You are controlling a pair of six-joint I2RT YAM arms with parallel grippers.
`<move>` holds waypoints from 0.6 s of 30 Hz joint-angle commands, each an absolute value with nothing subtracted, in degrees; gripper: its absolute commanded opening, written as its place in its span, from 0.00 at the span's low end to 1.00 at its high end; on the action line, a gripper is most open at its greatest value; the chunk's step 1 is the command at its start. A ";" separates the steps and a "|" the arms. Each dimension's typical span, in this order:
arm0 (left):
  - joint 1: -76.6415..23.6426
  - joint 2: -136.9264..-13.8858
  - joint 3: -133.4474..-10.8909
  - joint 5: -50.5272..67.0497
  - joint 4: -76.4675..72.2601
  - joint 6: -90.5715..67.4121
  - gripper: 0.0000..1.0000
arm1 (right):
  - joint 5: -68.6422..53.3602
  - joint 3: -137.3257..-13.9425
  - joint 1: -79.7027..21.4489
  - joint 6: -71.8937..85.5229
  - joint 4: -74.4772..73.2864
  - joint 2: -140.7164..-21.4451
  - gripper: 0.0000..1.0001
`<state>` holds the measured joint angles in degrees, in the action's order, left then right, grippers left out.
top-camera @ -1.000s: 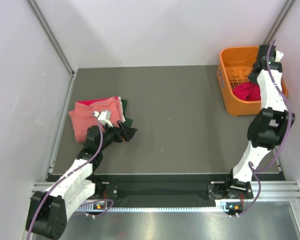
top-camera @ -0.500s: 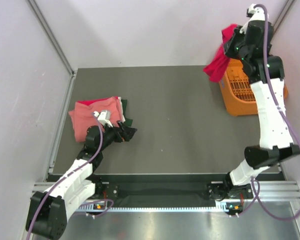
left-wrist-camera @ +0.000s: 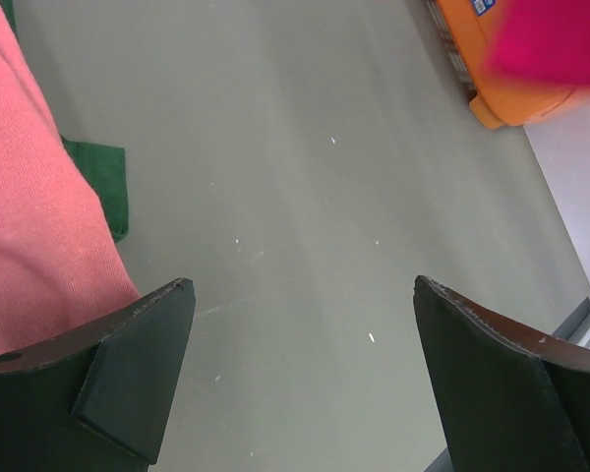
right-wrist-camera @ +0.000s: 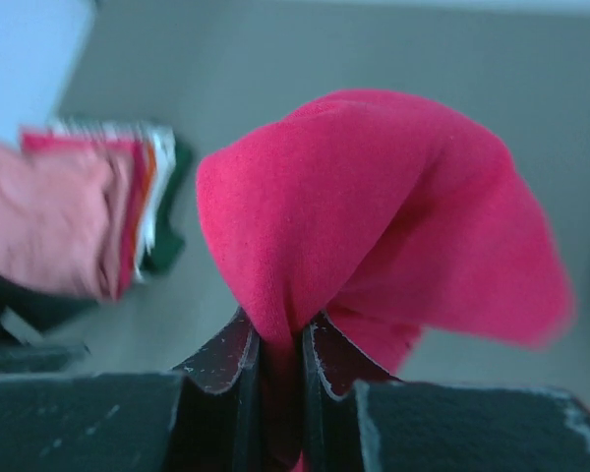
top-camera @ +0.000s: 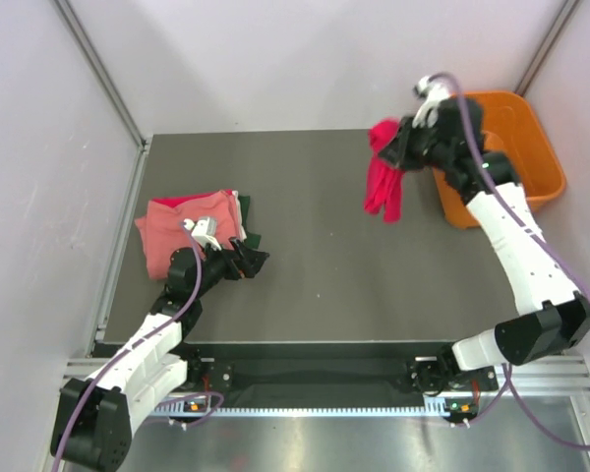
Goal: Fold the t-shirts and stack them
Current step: Move the tshirt to the center of the board
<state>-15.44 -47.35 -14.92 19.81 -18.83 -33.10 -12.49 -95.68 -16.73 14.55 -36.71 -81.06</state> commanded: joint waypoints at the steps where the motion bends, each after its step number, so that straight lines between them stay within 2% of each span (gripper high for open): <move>1: -15.65 -46.32 -16.87 19.07 -19.34 -32.87 0.97 | -15.12 -87.75 -20.98 13.45 -32.52 -78.49 0.00; 7: -15.73 -47.55 -17.75 16.26 -17.40 -32.70 0.98 | -6.96 -84.38 -31.45 9.32 -32.61 -78.40 0.00; 10: -15.73 -47.81 -17.75 16.00 -17.49 -32.43 0.98 | -6.68 -80.10 -31.90 9.32 -28.66 -76.03 0.01; 12: -15.73 -47.55 -17.75 15.65 -17.23 -31.82 0.98 | -3.63 -74.66 -31.90 8.96 -25.51 -73.83 0.06; 14: -15.73 -47.29 -17.49 15.38 -17.31 -31.64 0.98 | -1.33 -71.38 -31.64 9.23 -25.05 -73.21 0.37; 16: -15.64 -47.28 -17.23 15.38 -17.67 -31.47 0.98 | 4.63 -66.81 -30.86 11.23 -24.96 -73.21 0.83; 18: -15.65 -47.72 -17.14 15.47 -18.10 -31.46 0.98 | 6.50 -61.82 -29.54 12.21 -23.48 -72.08 0.89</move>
